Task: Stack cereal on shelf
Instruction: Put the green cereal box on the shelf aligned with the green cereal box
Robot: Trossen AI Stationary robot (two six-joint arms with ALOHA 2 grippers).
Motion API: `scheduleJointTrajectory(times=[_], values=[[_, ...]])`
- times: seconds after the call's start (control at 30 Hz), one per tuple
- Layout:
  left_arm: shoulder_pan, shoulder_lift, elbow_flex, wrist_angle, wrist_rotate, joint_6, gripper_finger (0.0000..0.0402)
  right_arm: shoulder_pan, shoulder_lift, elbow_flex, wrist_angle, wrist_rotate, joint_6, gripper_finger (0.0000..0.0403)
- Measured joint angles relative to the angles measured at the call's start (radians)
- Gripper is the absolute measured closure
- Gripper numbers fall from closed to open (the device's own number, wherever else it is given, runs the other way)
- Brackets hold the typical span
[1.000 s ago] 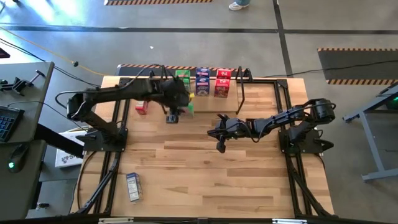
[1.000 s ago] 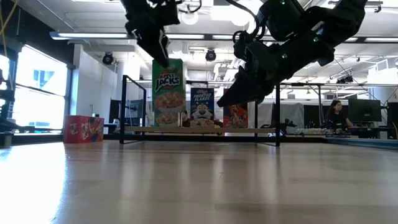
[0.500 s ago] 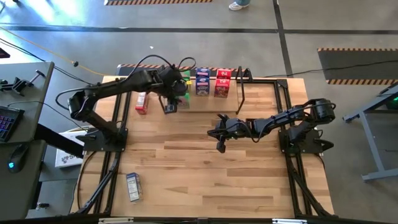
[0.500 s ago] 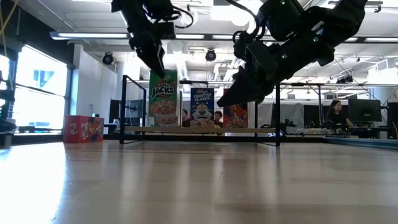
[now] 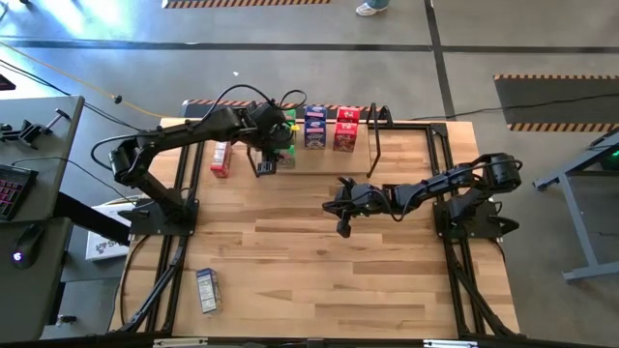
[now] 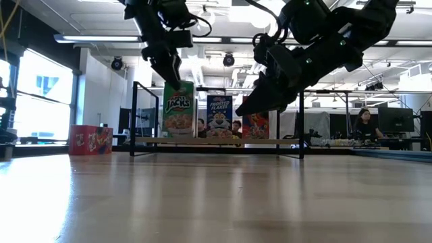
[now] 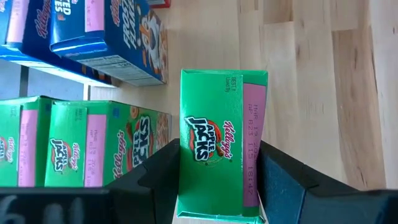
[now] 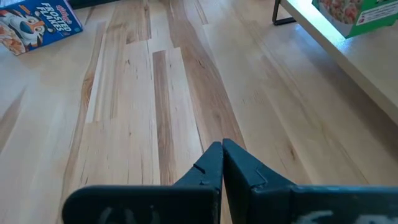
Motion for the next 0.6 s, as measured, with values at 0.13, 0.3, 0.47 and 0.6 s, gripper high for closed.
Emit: scheduleJointTrajectory(times=[0.13,0.3,0.47,0.6], values=[[0.002,0.000,-0.010,0.005,0.000,0.011,0.0232,0.000,0.000,0.000,0.000,0.000,0.000,0.0403],[0.004,0.000,-0.010,0.002,0.000,0.010,0.0231,0.000,0.000,0.000,0.000,-0.001,0.000,0.0403],[0.004,0.000,-0.010,0.008,0.001,0.010,0.0225,0.000,0.000,0.000,0.000,-0.001,0.000,0.0403],[0.004,0.000,-0.010,0.008,0.009,0.003,0.0205,0.000,0.000,0.000,0.000,-0.010,0.000,0.0403]])
